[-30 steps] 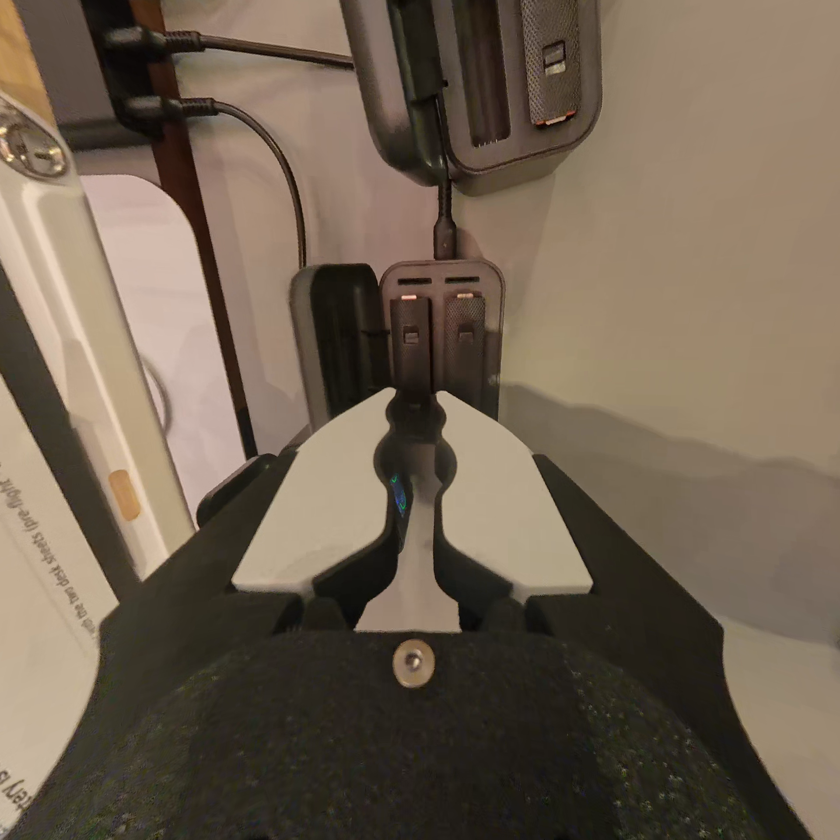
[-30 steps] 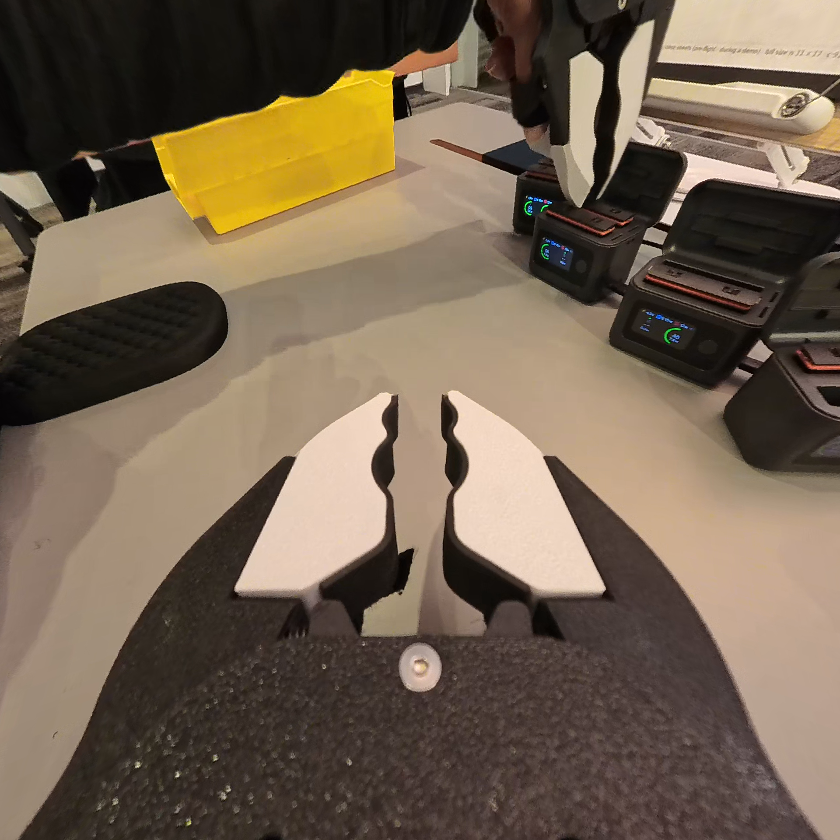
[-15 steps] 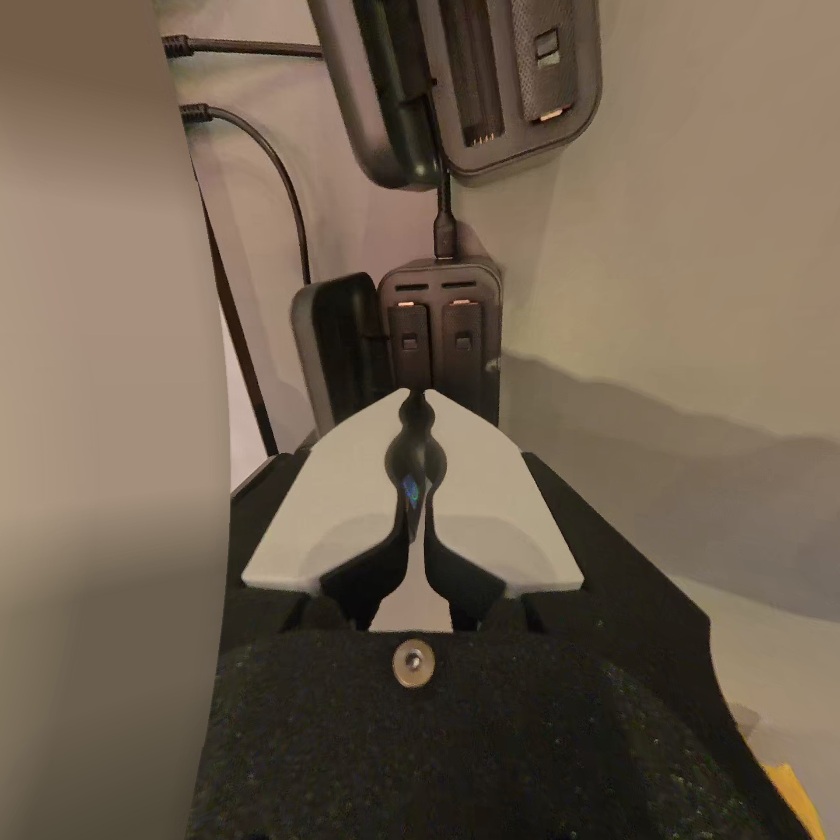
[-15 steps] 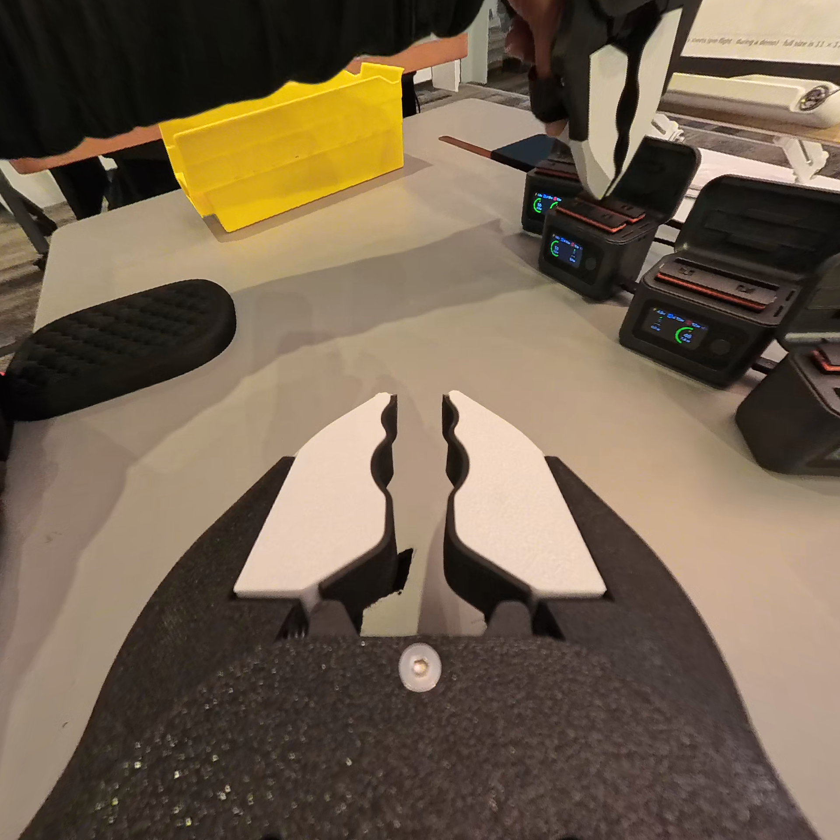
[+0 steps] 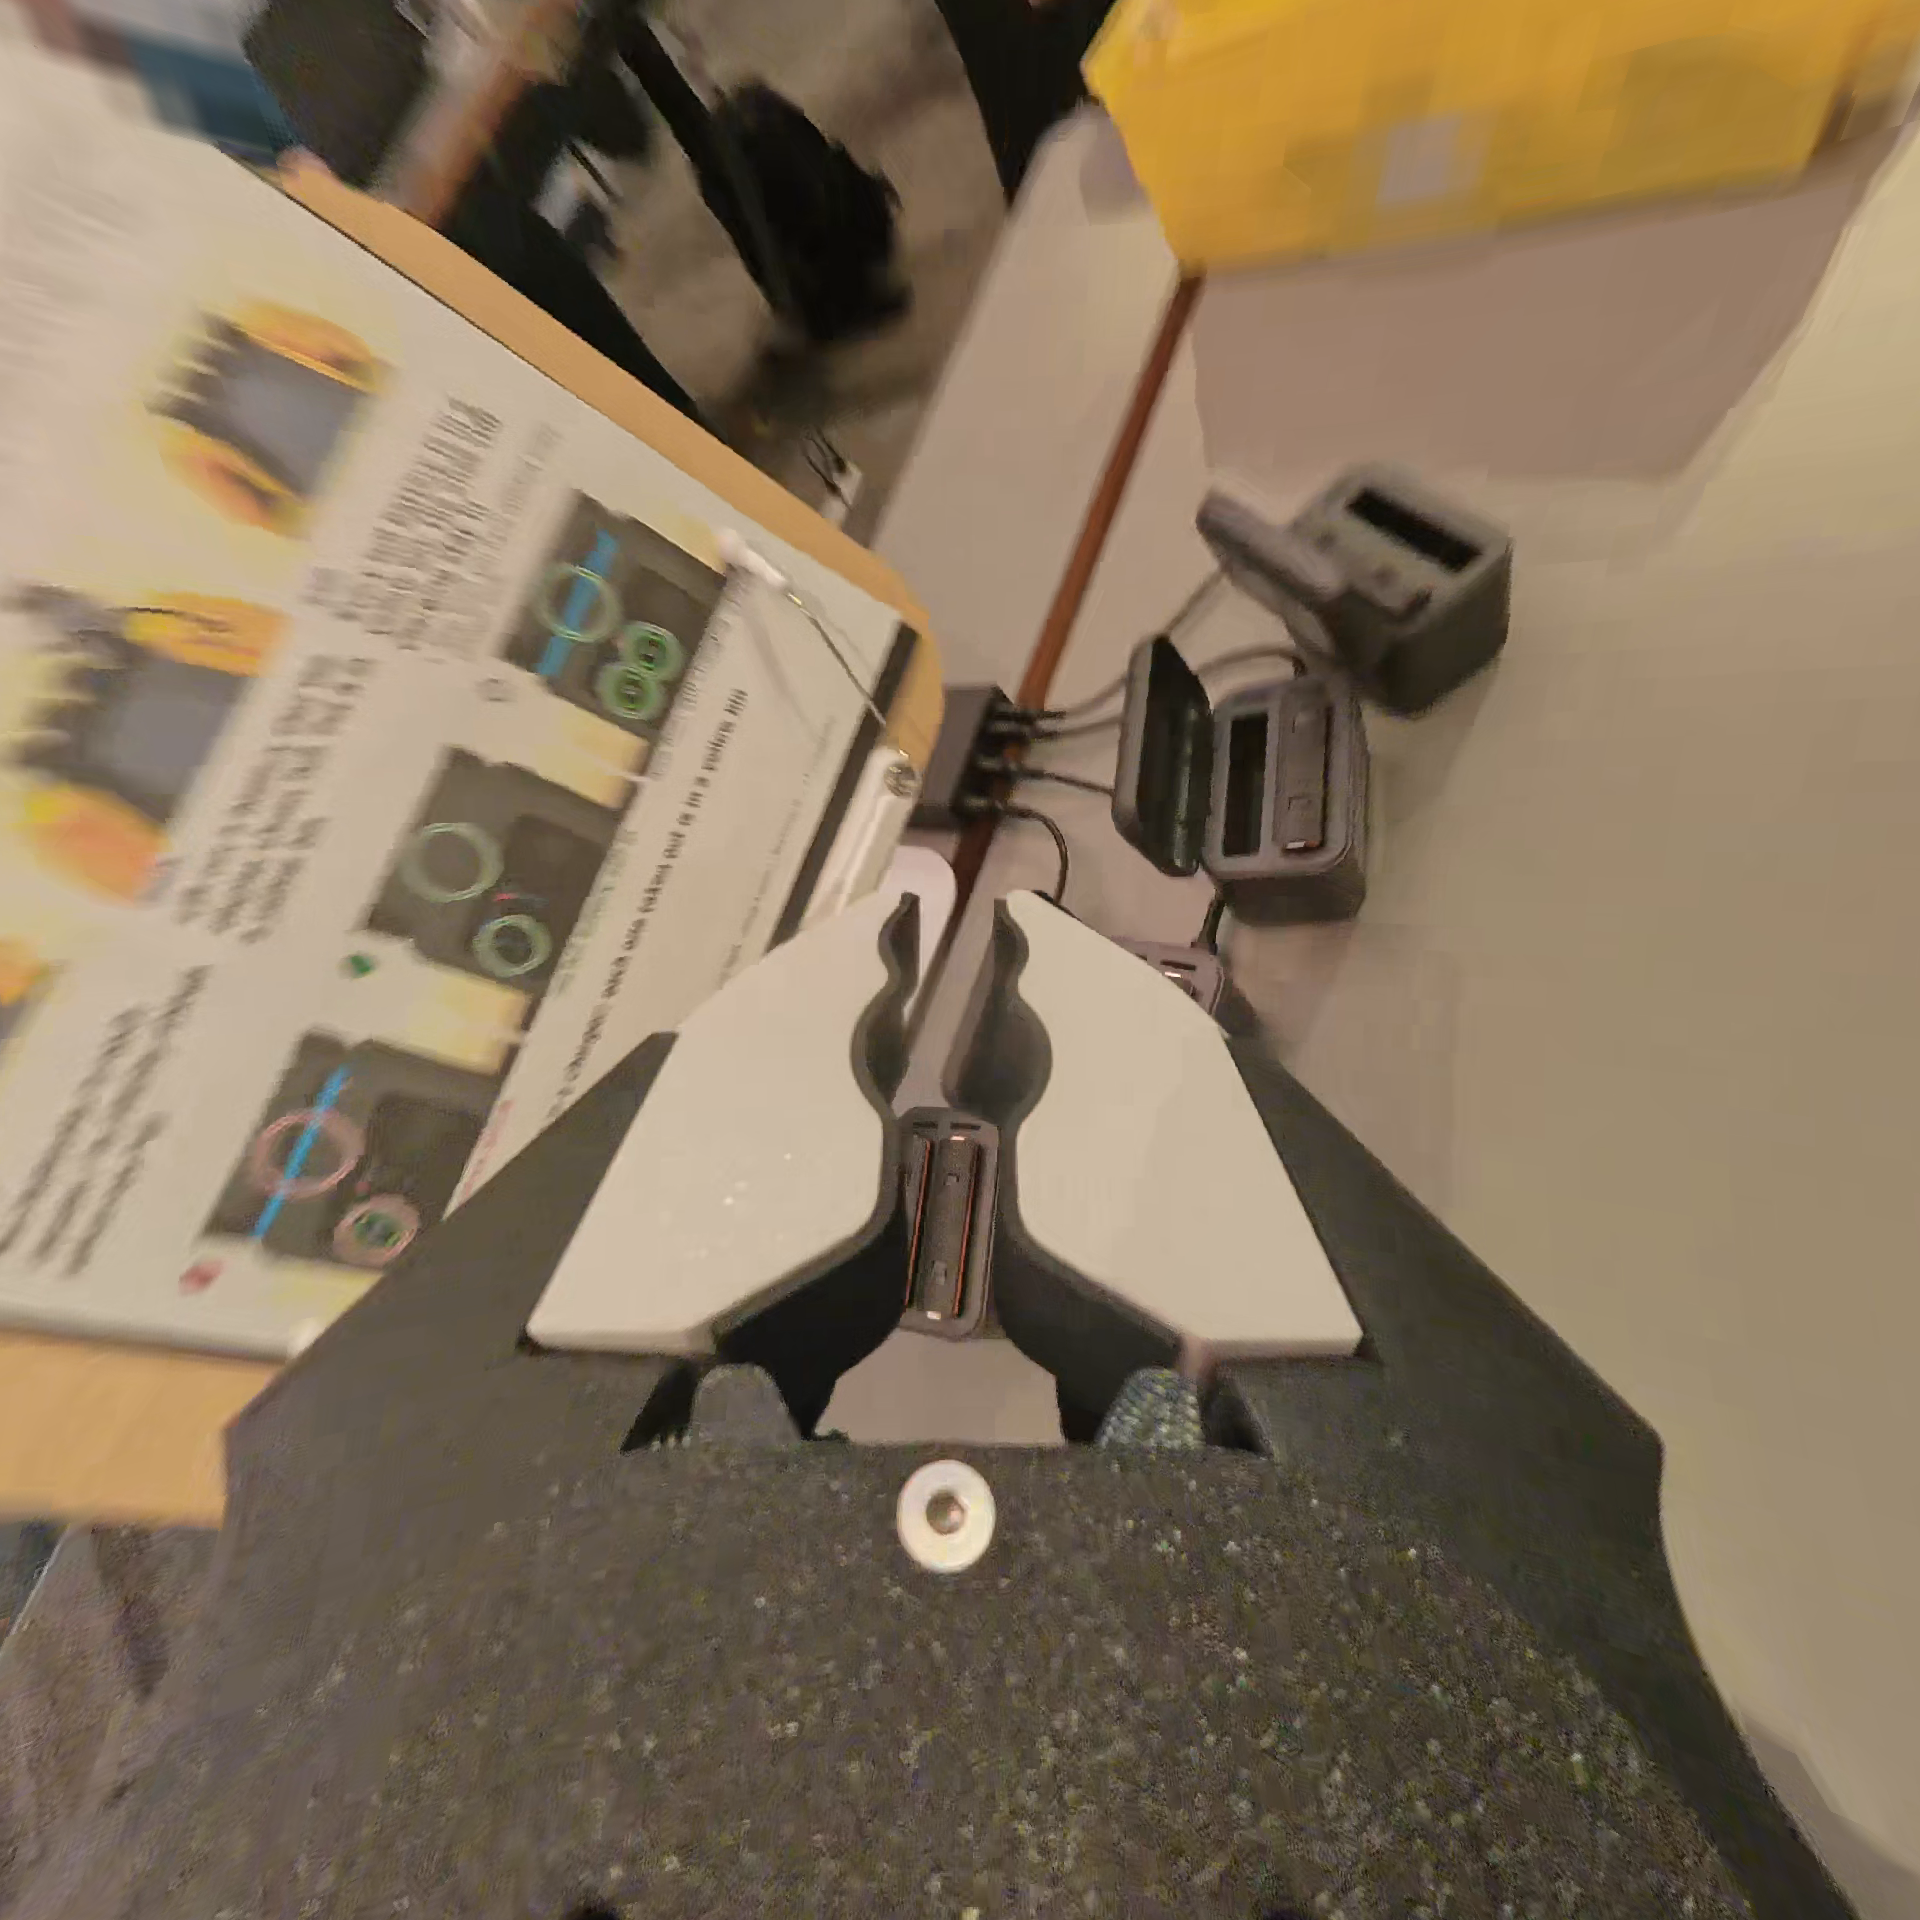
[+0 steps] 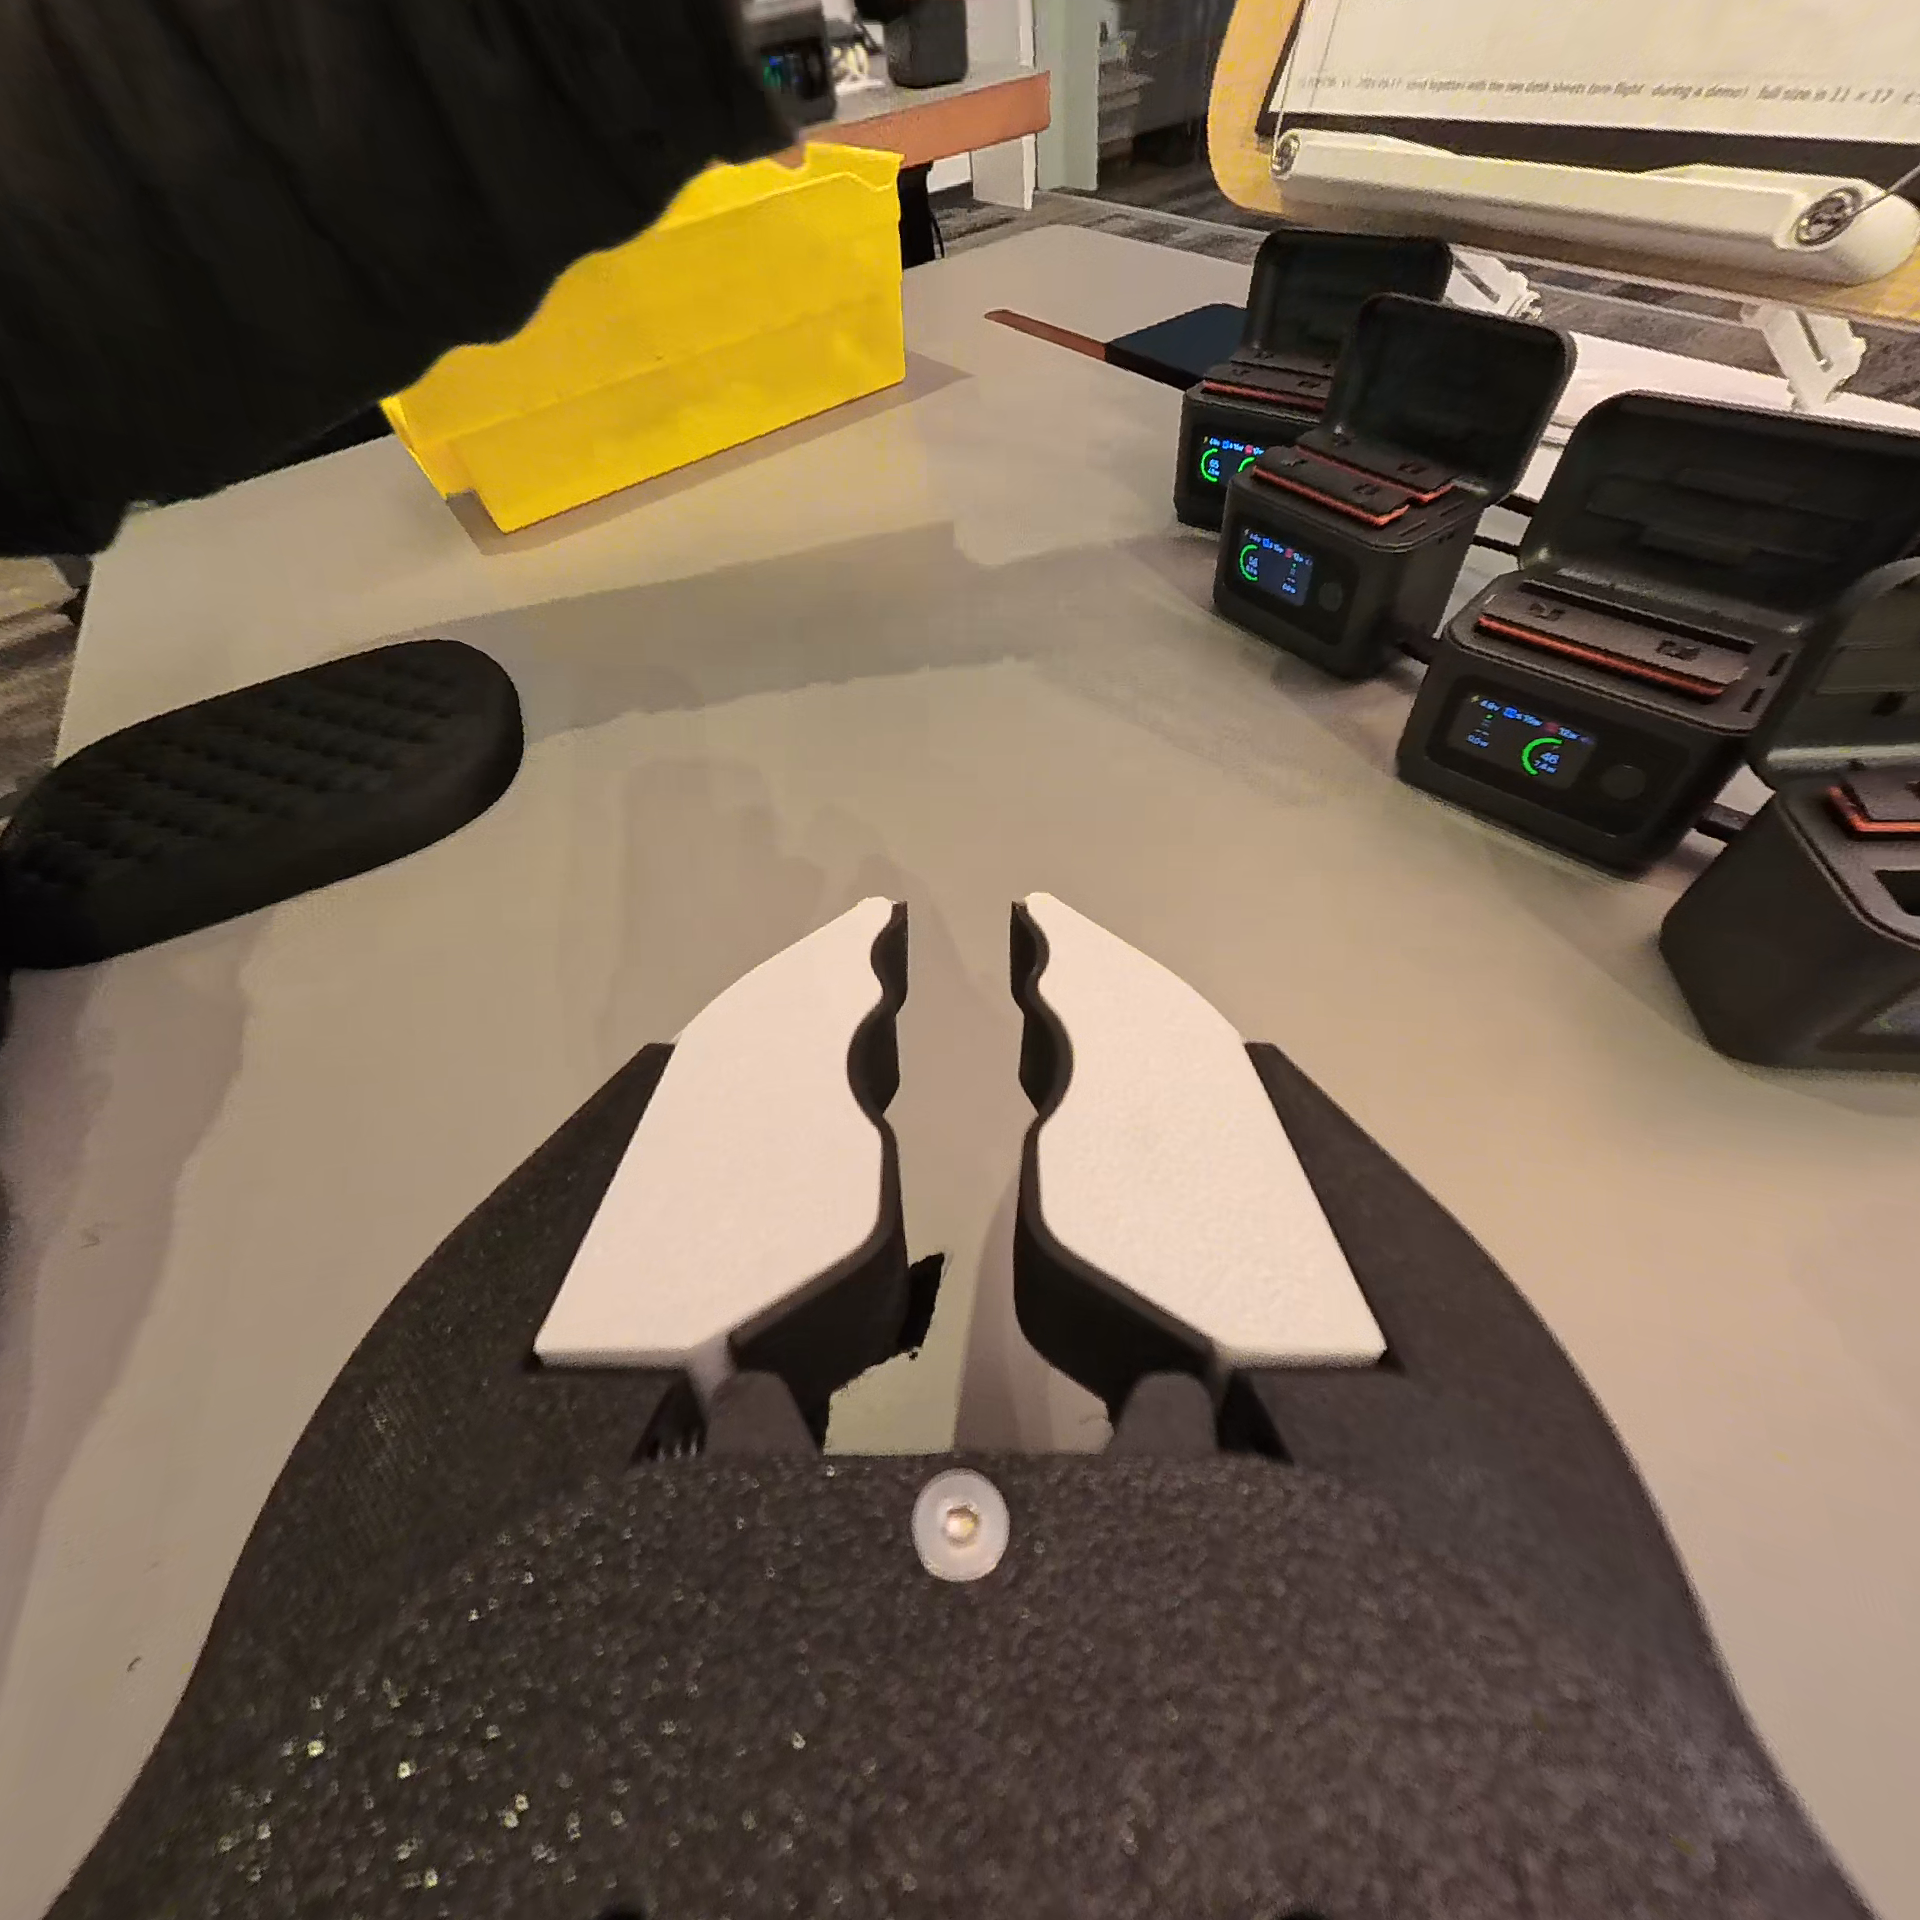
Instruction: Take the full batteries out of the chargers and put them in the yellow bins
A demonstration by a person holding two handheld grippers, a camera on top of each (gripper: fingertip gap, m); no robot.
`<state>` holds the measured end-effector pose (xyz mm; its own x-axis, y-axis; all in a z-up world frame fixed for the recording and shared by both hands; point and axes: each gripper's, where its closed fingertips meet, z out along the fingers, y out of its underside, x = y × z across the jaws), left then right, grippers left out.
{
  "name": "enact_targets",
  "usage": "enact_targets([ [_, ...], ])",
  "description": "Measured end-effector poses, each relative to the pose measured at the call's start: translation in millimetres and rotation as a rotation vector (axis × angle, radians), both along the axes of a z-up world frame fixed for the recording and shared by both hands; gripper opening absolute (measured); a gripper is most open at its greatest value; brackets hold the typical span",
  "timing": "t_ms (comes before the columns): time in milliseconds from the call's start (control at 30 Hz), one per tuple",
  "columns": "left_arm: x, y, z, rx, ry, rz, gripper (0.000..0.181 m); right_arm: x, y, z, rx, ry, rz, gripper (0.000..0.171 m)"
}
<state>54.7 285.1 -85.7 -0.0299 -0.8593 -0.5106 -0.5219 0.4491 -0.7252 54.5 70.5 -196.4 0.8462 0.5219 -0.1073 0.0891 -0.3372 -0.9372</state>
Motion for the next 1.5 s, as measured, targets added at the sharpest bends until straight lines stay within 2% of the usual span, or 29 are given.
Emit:
enact_targets([
  [100, -55, -16, 31, -0.023, -0.096, 0.033, 0.017, 0, 0, -1, -0.003, -0.002, 0.002, 0.018],
  [233, -157, -12, 38, -0.010, -0.006, 0.128, 0.020, -3, -1, -2, -0.006, -0.006, 0.010, 0.018],
  [300, -214, -3, 27, 0.007, 0.092, 0.199, 0.021, -4, -1, -3, -0.009, -0.008, 0.016, 0.018],
  [433, -320, 9, -18, -0.058, 0.324, 0.328, 0.023, -7, -1, -5, -0.018, -0.010, 0.025, 0.019],
  [567, -394, 9, -69, -0.111, 0.545, 0.387, 0.023, -7, 0, -12, -0.039, -0.012, 0.024, 0.019],
  [700, -421, 9, -104, -0.095, 0.709, 0.391, 0.021, -8, 2, -18, -0.058, -0.018, 0.025, 0.018],
  [967, -424, 26, -147, -0.011, 0.918, 0.346, 0.031, -8, 3, -23, -0.069, -0.026, 0.028, 0.018],
  [1167, -421, 38, -155, 0.025, 0.939, 0.356, 0.029, -7, 3, -23, -0.072, -0.021, 0.024, 0.018],
  [1500, -425, 33, -159, 0.050, 0.955, 0.341, 0.019, -8, 3, -25, -0.077, -0.031, 0.026, 0.018],
])
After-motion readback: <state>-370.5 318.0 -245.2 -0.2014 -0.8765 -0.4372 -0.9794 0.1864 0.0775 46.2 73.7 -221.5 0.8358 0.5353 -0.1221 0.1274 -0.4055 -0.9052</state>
